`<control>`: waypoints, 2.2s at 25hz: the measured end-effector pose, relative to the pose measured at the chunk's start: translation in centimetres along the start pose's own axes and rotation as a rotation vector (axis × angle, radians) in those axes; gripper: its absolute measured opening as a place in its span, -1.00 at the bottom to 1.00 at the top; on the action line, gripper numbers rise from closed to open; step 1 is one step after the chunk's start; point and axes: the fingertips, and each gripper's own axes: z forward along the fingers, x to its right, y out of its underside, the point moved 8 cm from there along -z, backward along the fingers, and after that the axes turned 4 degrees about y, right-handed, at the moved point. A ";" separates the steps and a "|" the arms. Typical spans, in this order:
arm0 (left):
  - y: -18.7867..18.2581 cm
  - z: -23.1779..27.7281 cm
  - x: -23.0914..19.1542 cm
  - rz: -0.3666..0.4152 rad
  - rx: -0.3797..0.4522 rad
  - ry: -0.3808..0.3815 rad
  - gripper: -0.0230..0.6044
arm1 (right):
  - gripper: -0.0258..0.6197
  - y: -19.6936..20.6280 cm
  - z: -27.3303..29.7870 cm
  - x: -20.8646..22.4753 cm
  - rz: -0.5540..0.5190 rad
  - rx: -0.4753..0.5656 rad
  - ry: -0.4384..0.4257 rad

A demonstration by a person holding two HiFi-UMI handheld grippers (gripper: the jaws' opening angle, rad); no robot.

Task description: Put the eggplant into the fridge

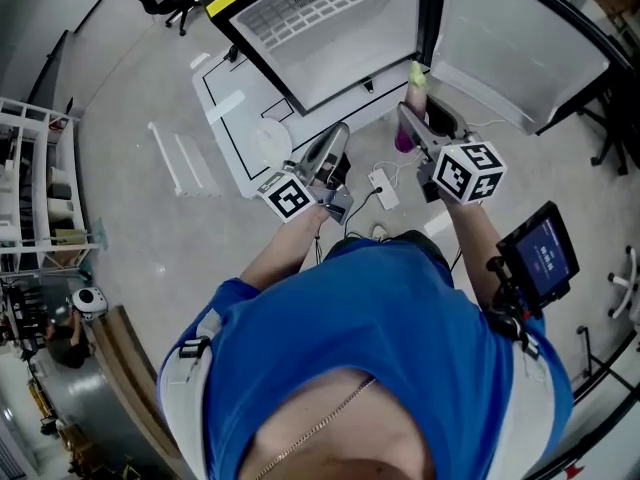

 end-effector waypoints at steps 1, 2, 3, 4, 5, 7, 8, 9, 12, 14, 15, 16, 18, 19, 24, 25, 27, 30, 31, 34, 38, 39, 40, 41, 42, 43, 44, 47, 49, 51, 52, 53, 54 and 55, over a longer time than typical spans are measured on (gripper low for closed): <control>-0.9 -0.2 -0.6 0.001 0.010 -0.010 -0.90 | -0.27 -0.2 1.3 -0.2 -0.001 -0.008 -0.009; -1.5 -0.5 -1.1 0.001 0.019 -0.021 -0.90 | -0.27 -0.2 2.5 -0.4 -0.001 -0.017 -0.019; -1.9 -0.7 -1.4 0.003 0.028 -0.031 -0.90 | -0.27 -0.2 3.4 -0.5 -0.002 -0.025 -0.030; -2.2 -0.9 -1.7 0.005 0.035 -0.041 -0.90 | -0.27 -0.2 4.1 -0.5 -0.002 -0.033 -0.040; -2.4 -0.9 -1.8 0.008 0.043 -0.051 -0.90 | -0.27 -0.3 4.8 -0.5 -0.002 -0.039 -0.051; -2.6 -0.8 -1.8 0.014 0.058 -0.069 -0.90 | -0.27 -0.6 5.5 -0.2 -0.003 -0.046 -0.072; -2.5 -0.6 -1.7 0.017 0.066 -0.076 -0.90 | -0.27 -0.8 5.7 0.1 -0.004 -0.047 -0.082; -2.4 -0.4 -1.5 0.022 0.074 -0.084 -0.90 | -0.27 -1.1 5.8 0.3 -0.006 -0.048 -0.094; -2.5 0.2 -1.5 0.041 0.112 -0.115 -0.90 | -0.27 -1.8 7.1 1.0 -0.014 -0.059 -0.147; -3.4 0.7 -2.6 0.050 0.134 -0.138 -0.90 | -0.27 -2.1 9.3 1.4 -0.017 -0.071 -0.178; -3.9 1.0 -3.2 0.054 0.142 -0.146 -0.90 | -0.27 -2.2 10.4 1.6 -0.019 -0.076 -0.192; -4.3 1.4 -3.8 0.058 0.149 -0.153 -0.90 | -0.27 -2.4 11.4 1.8 -0.022 -0.081 -0.204; -4.9 2.0 -4.4 0.067 0.166 -0.164 -0.90 | -0.27 -3.0 12.9 2.4 -0.026 -0.083 -0.225; -5.0 2.3 -4.5 0.070 0.175 -0.169 -0.90 | -0.27 -3.2 13.4 2.6 -0.029 -0.083 -0.235; -5.0 3.2 -5.0 0.086 0.214 -0.201 -0.90 | -0.27 -3.8 15.3 3.6 -0.046 -0.103 -0.278; -5.1 3.3 -5.2 0.088 0.221 -0.207 -0.90 | -0.27 -3.7 15.7 3.9 -0.047 -0.111 -0.282; -5.1 3.6 -5.7 0.091 0.231 -0.219 -0.90 | -0.27 -3.2 16.7 4.7 -0.042 -0.128 -0.285; -5.0 3.9 -6.7 0.093 0.241 -0.242 -0.90 | -0.27 -2.1 18.3 5.8 -0.037 -0.160 -0.288; -5.0 3.9 -6.8 0.092 0.244 -0.251 -0.90 | -0.27 -1.8 18.6 6.0 -0.036 -0.170 -0.290; -4.7 3.7 -6.8 0.091 0.246 -0.276 -0.90 | -0.27 -1.1 19.0 6.5 -0.035 -0.195 -0.289; -4.6 3.3 -6.9 0.089 0.251 -0.303 -0.90 | -0.27 -0.1 19.8 7.2 -0.035 -0.232 -0.282; -4.5 3.2 -6.8 0.089 0.252 -0.310 -0.90 | -0.27 0.2 20.0 7.2 -0.036 -0.242 -0.282; -4.5 3.1 -6.8 0.090 0.252 -0.317 -0.90 | -0.27 0.5 20.2 7.3 -0.038 -0.251 -0.281; -4.5 3.1 -6.8 0.093 0.252 -0.322 -0.90 | -0.27 0.7 20.5 7.5 -0.042 -0.261 -0.280; -4.4 3.0 -6.8 0.097 0.251 -0.326 -0.90 | -0.27 1.0 20.7 7.6 -0.047 -0.271 -0.278; -4.4 2.9 -6.7 0.100 0.251 -0.330 -0.90 | -0.27 1.2 21.0 7.7 -0.052 -0.281 -0.275; -4.5 2.7 -6.5 0.098 0.255 -0.336 -0.90 | -0.27 1.5 21.3 7.7 -0.057 -0.291 -0.271; -4.3 2.4 -6.8 0.099 0.266 -0.357 -0.90 | -0.27 2.5 22.8 8.3 -0.073 -0.322 -0.263; -4.2 2.2 -7.3 0.100 0.278 -0.372 -0.90 | -0.27 3.2 24.1 8.8 -0.084 -0.340 -0.260; -4.2 2.0 -7.3 0.097 0.292 -0.385 -0.90 | -0.27 3.6 25.3 9.0 -0.095 -0.356 -0.258; -4.2 1.9 -7.2 0.098 0.298 -0.392 -0.90 | -0.27 3.7 25.8 9.1 -0.099 -0.363 -0.256; -4.2 1.8 -7.1 0.099 0.304 -0.398 -0.90 | -0.27 3.8 26.4 9.2 -0.101 -0.369 -0.255; -4.2 1.7 -7.1 0.100 0.310 -0.403 -0.90 | -0.27 3.9 26.9 9.2 -0.104 -0.374 -0.252; -4.3 1.5 -7.0 0.102 0.317 -0.409 -0.90 | -0.27 4.0 27.5 9.3 -0.105 -0.379 -0.249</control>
